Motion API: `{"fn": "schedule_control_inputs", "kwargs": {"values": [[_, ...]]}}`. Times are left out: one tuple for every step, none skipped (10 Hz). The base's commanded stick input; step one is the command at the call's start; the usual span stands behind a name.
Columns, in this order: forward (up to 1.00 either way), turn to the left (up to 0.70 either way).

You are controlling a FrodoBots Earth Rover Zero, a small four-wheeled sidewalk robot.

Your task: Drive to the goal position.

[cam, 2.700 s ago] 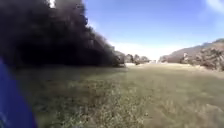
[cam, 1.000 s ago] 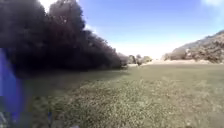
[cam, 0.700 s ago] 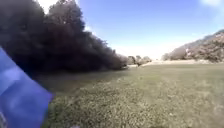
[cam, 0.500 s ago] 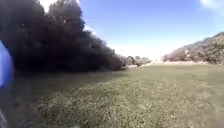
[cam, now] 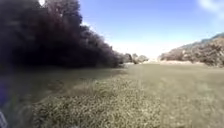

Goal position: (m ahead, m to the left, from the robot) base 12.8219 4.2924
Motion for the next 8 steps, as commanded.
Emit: {"fn": "schedule_control_inputs", "kwargs": {"values": [[0.70,-0.03],[0.70,0.00],[0.70,0.00],[0.70,0.00],[0.70,0.00],[0.70,0.00],[0.70,-0.32],[0.70,-0.34]]}}
